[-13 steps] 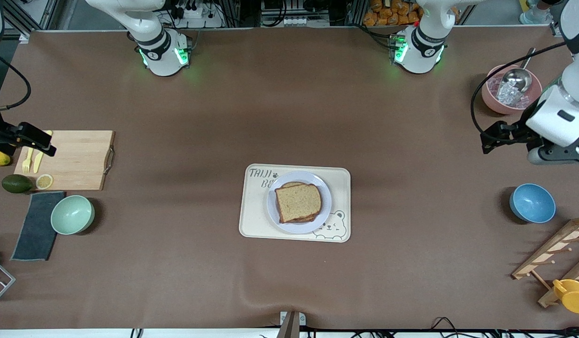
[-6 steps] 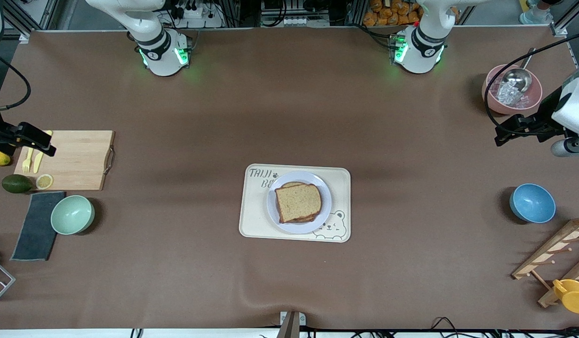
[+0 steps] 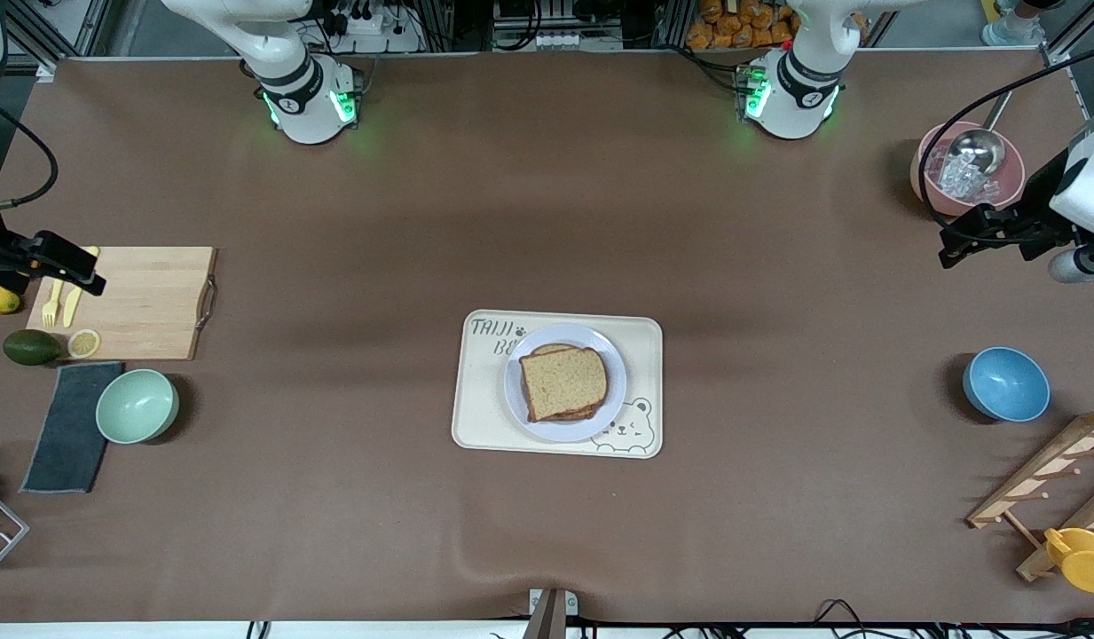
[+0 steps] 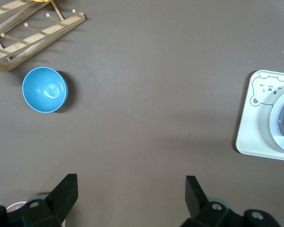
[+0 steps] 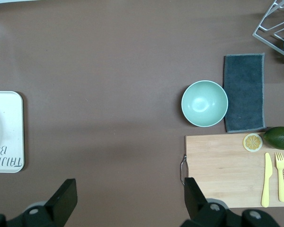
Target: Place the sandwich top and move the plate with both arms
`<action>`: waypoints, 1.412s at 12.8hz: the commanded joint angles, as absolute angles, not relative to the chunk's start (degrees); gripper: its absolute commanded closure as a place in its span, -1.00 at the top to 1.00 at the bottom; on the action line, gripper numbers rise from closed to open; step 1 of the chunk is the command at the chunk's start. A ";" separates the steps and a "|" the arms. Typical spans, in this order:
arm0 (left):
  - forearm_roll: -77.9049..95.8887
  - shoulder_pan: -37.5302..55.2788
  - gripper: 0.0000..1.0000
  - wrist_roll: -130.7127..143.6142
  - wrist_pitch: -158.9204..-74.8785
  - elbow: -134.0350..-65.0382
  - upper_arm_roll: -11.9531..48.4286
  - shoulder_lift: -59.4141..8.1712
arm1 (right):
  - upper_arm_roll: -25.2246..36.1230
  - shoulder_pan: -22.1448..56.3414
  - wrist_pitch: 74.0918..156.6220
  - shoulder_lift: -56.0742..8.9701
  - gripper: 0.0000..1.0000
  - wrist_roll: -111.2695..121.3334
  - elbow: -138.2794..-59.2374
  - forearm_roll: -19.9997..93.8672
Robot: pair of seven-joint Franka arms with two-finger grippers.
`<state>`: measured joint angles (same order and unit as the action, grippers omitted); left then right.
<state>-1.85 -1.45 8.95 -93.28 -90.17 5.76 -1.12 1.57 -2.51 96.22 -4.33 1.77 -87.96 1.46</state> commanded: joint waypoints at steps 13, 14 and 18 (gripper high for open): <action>-1.14 -0.18 1.00 8.70 -88.86 -88.60 5.36 1.14 | 1.41 -2.99 95.98 -3.25 1.00 1.14 -88.59 2.20; -1.49 0.87 1.00 8.79 -88.77 -88.16 5.27 0.79 | 1.41 -2.90 95.98 -3.34 1.00 1.14 -88.59 2.20; -1.06 4.65 1.00 8.79 -88.24 -87.89 0.28 0.61 | 1.41 -2.90 96.15 -3.34 1.00 1.14 -88.59 2.20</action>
<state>-1.82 2.87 8.91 -89.72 -89.15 3.10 0.77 1.60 -2.51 96.16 -4.33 1.77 -88.03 1.46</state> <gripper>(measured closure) 0.000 0.000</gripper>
